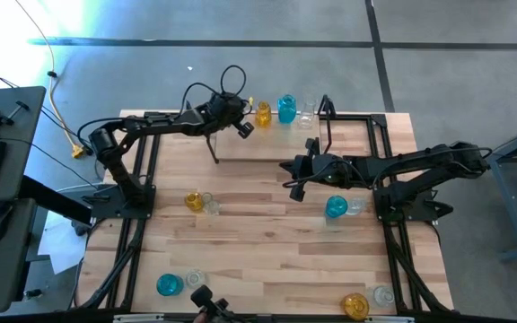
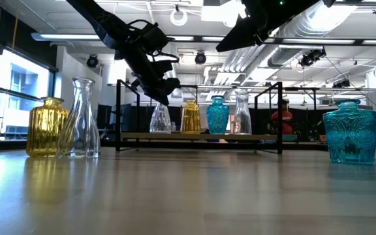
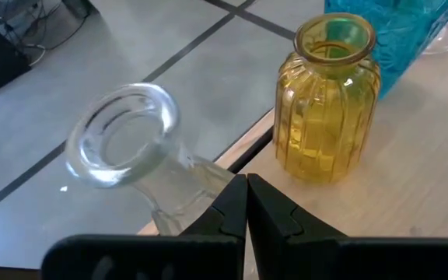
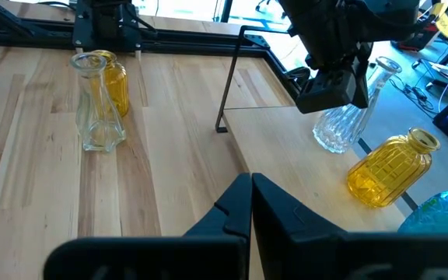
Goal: Sort vases onto shelf
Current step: Put the transparent vase on the shelf, then put the transparent vase on the shelf aligned with the other transparent vase
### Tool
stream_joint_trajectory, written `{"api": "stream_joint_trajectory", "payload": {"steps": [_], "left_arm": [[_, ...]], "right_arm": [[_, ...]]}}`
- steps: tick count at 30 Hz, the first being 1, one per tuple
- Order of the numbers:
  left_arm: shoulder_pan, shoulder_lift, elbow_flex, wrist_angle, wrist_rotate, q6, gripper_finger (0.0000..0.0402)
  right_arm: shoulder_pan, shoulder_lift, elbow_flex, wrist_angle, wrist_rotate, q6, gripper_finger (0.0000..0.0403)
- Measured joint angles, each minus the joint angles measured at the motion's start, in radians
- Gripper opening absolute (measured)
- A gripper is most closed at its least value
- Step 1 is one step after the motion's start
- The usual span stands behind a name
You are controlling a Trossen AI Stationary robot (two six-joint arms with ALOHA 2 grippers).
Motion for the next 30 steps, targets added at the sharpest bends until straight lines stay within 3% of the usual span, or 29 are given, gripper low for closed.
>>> {"api": "stream_joint_trajectory", "payload": {"steps": [9,15,25,30], "left_arm": [[-0.017,-0.011,-0.001,-0.026,-0.002,0.000,0.0000],[-0.086,-0.110,-0.019,-0.041,0.040,0.054,0.0000],[-0.215,-0.446,-0.366,0.224,0.196,0.009,0.0000],[-0.287,-0.605,-0.485,0.262,0.204,0.008,0.0000]], "right_arm": [[0.000,0.000,0.000,0.000,0.000,0.000,0.0000],[0.000,0.000,0.000,-0.002,0.000,-0.001,0.0000],[0.000,0.000,0.000,0.005,-0.024,0.007,0.0000],[0.007,0.001,0.000,0.042,-0.055,0.049,0.0000]]}}
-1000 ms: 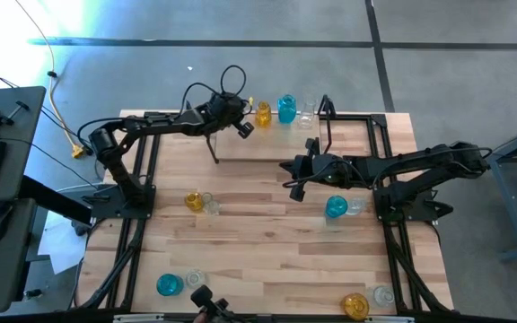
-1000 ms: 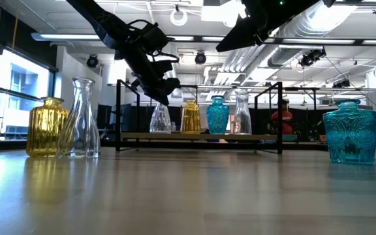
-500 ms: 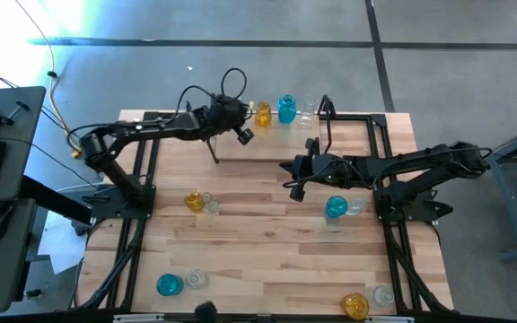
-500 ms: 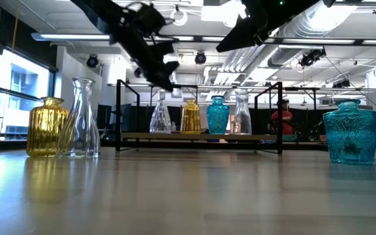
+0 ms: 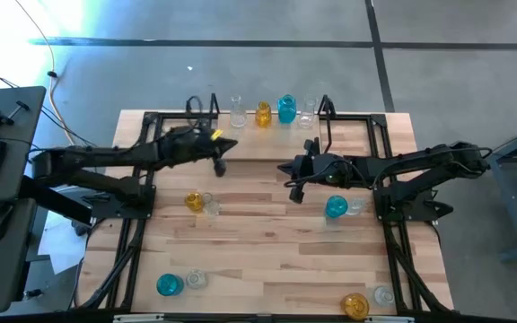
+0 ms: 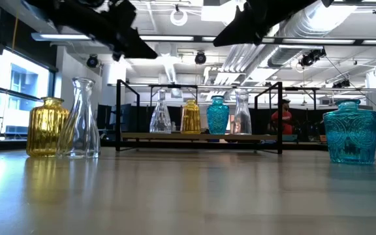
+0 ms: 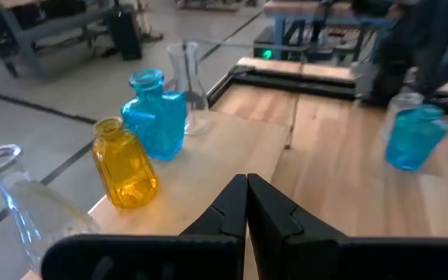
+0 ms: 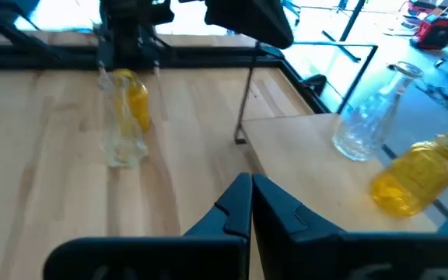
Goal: Sort vases onto shelf
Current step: Put the transparent vase on the shelf aligned with the other transparent vase
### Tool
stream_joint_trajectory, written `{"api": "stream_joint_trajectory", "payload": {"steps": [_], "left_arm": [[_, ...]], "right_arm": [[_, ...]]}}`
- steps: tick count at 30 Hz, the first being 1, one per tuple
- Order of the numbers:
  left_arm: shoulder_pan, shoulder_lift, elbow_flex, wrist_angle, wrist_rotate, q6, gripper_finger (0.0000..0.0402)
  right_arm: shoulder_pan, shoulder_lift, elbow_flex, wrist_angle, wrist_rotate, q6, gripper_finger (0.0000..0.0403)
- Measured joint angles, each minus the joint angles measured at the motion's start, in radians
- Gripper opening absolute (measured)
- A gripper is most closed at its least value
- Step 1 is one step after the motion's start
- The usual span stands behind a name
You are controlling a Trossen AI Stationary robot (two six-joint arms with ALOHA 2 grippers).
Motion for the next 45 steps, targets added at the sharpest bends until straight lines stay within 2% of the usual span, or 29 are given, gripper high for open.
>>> {"api": "stream_joint_trajectory", "payload": {"steps": [8,12,17,21,27,32,36,40,45], "left_arm": [[-0.067,-0.185,-0.177,0.142,0.066,0.001,0.0000],[-0.069,-0.233,-0.249,0.219,0.112,0.000,0.0000],[-0.069,-0.269,-0.316,0.256,0.120,0.002,0.0000],[-0.069,-0.285,-0.354,0.284,0.120,0.002,0.0000],[-0.066,-0.311,-0.380,0.284,0.121,0.042,0.0000],[-0.039,-0.321,-0.422,0.318,0.112,0.035,0.0000],[-0.011,-0.321,-0.470,0.413,0.116,0.037,0.0000],[0.022,-0.324,-0.487,0.434,0.117,0.036,0.0000],[0.057,-0.326,-0.488,0.434,0.116,0.036,0.0000]], "right_arm": [[0.054,0.001,0.000,0.057,-0.009,0.029,0.0000],[0.074,0.001,0.000,0.082,-0.009,0.070,0.0001],[0.090,0.038,0.001,0.111,0.014,0.117,0.0020],[0.099,0.097,0.010,0.154,0.014,0.129,0.0056],[0.100,0.215,0.098,0.181,0.014,0.142,0.0136],[0.102,0.367,0.200,0.195,0.006,0.175,0.0210],[0.103,0.505,0.316,0.196,-0.001,0.210,0.0255],[0.103,0.639,0.450,0.196,-0.009,0.243,0.0277],[0.092,0.779,0.611,0.198,-0.009,0.289,0.0280]]}}
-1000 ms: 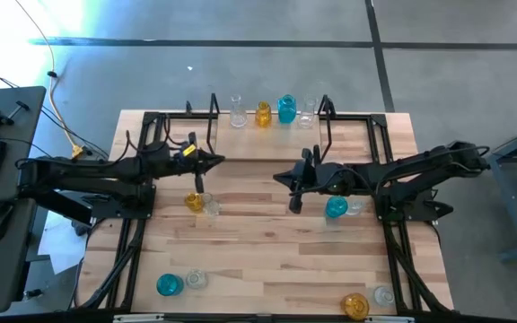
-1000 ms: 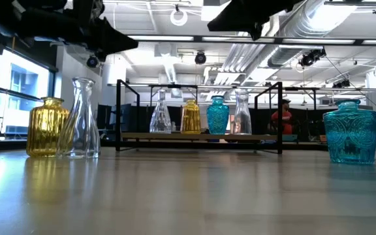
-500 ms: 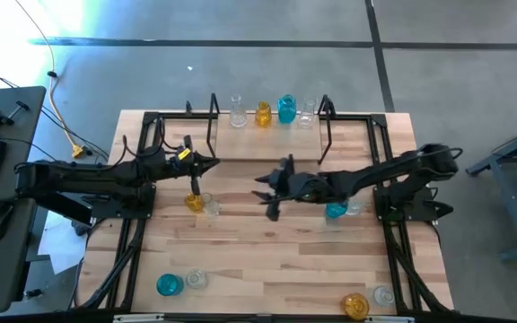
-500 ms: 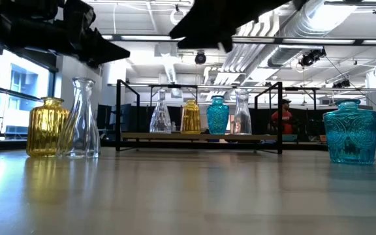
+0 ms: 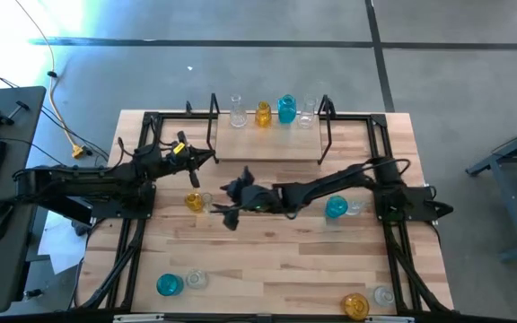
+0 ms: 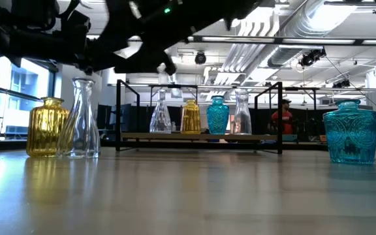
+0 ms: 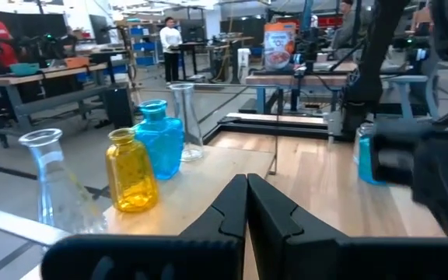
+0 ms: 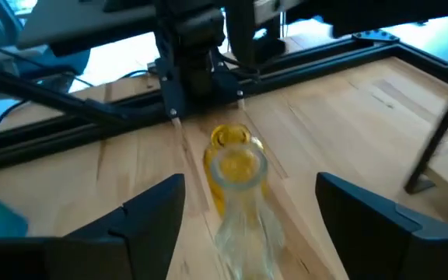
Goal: Sort vases onto shelf
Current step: Put the transparent vase on the shelf aligned with the other transparent vase
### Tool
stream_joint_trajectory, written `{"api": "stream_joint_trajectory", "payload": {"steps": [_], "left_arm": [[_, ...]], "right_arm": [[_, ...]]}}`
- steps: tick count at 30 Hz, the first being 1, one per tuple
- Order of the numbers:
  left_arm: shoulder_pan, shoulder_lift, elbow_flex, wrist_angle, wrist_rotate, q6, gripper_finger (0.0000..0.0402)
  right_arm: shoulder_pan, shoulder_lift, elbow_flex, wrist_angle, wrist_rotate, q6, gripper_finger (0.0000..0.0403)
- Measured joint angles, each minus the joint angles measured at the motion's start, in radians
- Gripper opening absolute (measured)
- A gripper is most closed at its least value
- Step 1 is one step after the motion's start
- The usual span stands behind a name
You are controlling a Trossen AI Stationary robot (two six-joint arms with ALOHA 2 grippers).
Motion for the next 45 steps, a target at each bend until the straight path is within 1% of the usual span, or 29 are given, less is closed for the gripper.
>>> {"api": "stream_joint_trajectory", "payload": {"steps": [5,8,16,18,20,22,26,35,37,39,41,45], "left_arm": [[0.019,0.000,0.000,-0.001,0.000,0.002,0.0000],[0.020,0.000,0.000,-0.001,0.000,0.016,0.0000],[0.020,0.000,0.000,0.000,-0.001,0.019,0.0000],[0.020,0.000,0.000,0.000,-0.001,0.019,0.0000],[0.020,0.000,0.000,0.001,-0.001,0.019,0.0000],[0.020,0.000,0.000,0.002,-0.003,0.025,0.0000],[0.020,-0.004,0.000,0.004,-0.004,0.026,0.0000],[0.020,-0.026,0.000,0.000,-0.013,0.015,0.0000],[0.020,-0.037,0.000,-0.004,-0.059,-0.015,0.0000],[0.020,-0.056,0.001,-0.008,-0.105,-0.025,0.0000],[0.020,-0.082,0.001,-0.027,-0.118,-0.026,0.0000],[0.020,-0.147,0.001,-0.069,-0.135,-0.027,0.0000]], "right_arm": [[-0.005,0.114,0.114,-0.005,-0.014,-0.006,0.0280],[-0.008,0.156,0.157,-0.003,-0.017,-0.007,0.0280],[-0.024,0.180,0.170,0.002,-0.016,-0.020,0.0277],[-0.025,0.191,0.170,0.016,-0.043,-0.027,0.0271],[-0.027,0.211,0.170,0.042,-0.092,-0.025,0.0261],[-0.029,0.235,0.170,0.075,-0.099,-0.030,0.0249],[-0.030,0.244,0.169,0.087,-0.063,-0.039,0.0211],[-0.029,0.243,0.169,0.117,-0.063,-0.070,0.0081],[-0.029,0.234,0.169,0.107,-0.059,-0.086,0.0079],[-0.029,0.212,0.168,0.087,-0.029,-0.110,0.0079],[-0.028,0.172,0.168,0.046,0.027,-0.139,0.0079],[-0.035,0.084,0.169,-0.072,0.194,-0.197,0.0079]]}}
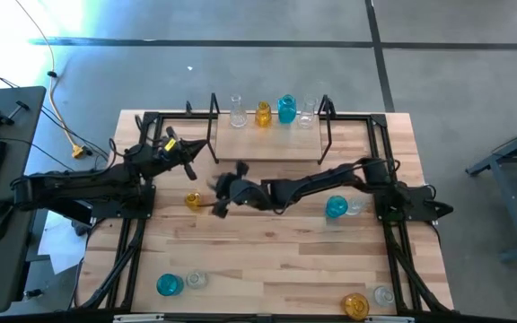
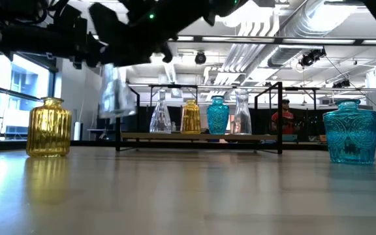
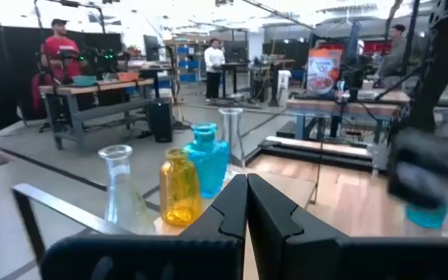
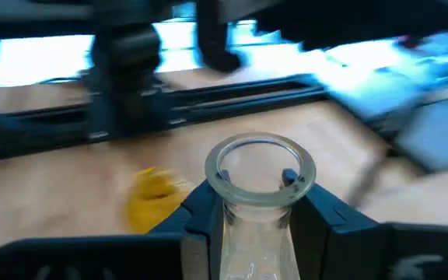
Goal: Sort vases onto shelf
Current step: Put the transparent vase on the shelf aligned with the other transparent vase
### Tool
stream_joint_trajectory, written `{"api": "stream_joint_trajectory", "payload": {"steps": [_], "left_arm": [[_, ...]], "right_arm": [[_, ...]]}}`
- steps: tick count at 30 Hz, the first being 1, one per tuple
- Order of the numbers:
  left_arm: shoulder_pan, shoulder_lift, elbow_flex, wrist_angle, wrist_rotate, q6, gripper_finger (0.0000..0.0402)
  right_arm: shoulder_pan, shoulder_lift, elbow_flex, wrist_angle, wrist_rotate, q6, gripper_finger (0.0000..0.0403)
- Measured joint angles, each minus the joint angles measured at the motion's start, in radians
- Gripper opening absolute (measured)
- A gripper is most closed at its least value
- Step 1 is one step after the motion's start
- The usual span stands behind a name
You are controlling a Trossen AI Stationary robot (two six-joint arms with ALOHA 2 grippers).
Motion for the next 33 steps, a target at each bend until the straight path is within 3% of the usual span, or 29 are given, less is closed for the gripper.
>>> {"api": "stream_joint_trajectory", "payload": {"steps": [3,6,11,16,33], "left_arm": [[0.000,-0.050,0.000,-0.042,-0.021,0.000,0.0000],[0.000,-0.092,0.000,-0.070,-0.025,0.000,0.0000],[0.000,-0.140,0.000,-0.105,-0.026,0.000,0.0000],[0.000,-0.160,0.000,-0.119,-0.025,0.000,0.0000],[0.007,-0.166,0.000,-0.129,-0.021,0.000,0.0000]], "right_arm": [[-0.032,-0.031,0.000,-0.056,0.078,-0.015,0.0080],[-0.087,-0.037,0.000,-0.039,0.085,-0.015,0.0080],[-0.188,-0.032,0.000,0.013,0.083,-0.015,0.0081],[-0.269,-0.008,-0.001,0.087,0.012,-0.029,0.0081],[-0.361,0.066,-0.002,0.123,0.005,0.013,0.0082]]}}
